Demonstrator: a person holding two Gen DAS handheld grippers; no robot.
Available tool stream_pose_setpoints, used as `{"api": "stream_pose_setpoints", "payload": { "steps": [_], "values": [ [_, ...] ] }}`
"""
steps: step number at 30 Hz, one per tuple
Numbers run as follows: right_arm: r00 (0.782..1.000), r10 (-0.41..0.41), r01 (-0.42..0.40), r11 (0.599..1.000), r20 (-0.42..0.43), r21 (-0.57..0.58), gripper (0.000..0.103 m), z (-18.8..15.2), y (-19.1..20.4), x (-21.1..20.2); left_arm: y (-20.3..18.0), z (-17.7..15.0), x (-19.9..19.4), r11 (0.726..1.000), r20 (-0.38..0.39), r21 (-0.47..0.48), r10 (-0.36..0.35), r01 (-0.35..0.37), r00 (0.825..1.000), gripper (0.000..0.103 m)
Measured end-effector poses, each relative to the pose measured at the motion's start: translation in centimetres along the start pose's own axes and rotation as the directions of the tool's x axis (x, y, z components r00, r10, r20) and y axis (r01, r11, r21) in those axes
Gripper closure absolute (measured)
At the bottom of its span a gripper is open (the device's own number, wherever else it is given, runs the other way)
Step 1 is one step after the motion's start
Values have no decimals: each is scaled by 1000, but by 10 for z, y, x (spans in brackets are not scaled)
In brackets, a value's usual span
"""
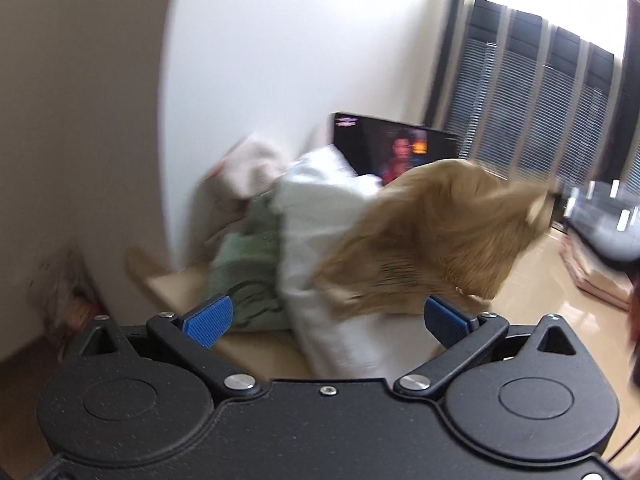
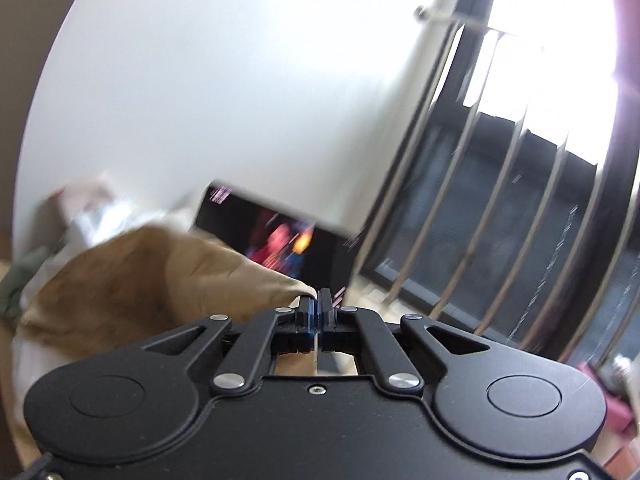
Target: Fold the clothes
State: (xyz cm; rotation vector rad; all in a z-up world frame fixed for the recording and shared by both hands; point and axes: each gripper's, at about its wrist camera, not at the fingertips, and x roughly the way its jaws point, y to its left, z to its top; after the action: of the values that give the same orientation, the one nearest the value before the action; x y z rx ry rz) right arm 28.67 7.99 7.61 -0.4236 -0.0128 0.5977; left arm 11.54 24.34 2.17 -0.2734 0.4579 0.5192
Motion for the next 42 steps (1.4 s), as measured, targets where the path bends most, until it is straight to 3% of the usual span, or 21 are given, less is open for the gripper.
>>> {"api": "stream_pose_setpoints", "payload": {
  "steps": [3,6,9,12,14,16,17,18,19,26,32,35,39,42],
  "values": [
    [995,-49,50,999,87,-10,103,24,-41,-34,-31,8,1,995,17,82,-65,63,998,0],
    [989,-39,39,999,145,0,103,40,-72,-69,-69,14,4,975,27,168,-152,146,988,0],
    [983,-32,32,999,183,1,103,49,-92,-103,-112,15,8,939,36,252,-250,234,967,0],
    [976,-47,49,999,213,-5,103,55,-104,-130,-153,10,7,891,5,309,-353,334,936,5],
    [970,-73,78,997,230,-13,103,56,-108,-144,-172,5,3,866,-21,317,-401,386,916,19],
    [965,-106,113,993,239,-16,103,55,-116,-159,-184,2,-4,850,-42,306,-438,429,898,54],
    [962,-122,130,991,243,-16,103,54,-121,-168,-187,1,-6,841,-49,296,-459,452,887,64],
    [960,-138,145,989,243,-12,103,52,-125,-175,-189,1,-10,834,-54,292,-475,469,878,84],
    [958,-152,158,987,243,-6,103,50,-129,-183,-188,1,-15,827,-58,291,-487,481,872,94],
    [945,-214,223,975,246,-10,102,24,-143,-241,-186,5,-45,776,-83,286,-565,563,821,96],
    [960,-193,190,981,203,36,102,2,-156,-280,-169,29,-61,719,-133,270,-631,641,764,96],
    [976,-180,166,980,126,113,102,-11,-177,-269,-174,46,-42,731,-148,245,-621,637,770,96],
    [988,-146,153,967,-47,204,102,-49,-193,-213,-207,53,3,787,-200,261,-523,559,829,96],
    [970,-121,175,950,-210,258,101,-95,-193,-154,-235,42,52,831,-269,261,-427,492,863,94]
  ]
}}
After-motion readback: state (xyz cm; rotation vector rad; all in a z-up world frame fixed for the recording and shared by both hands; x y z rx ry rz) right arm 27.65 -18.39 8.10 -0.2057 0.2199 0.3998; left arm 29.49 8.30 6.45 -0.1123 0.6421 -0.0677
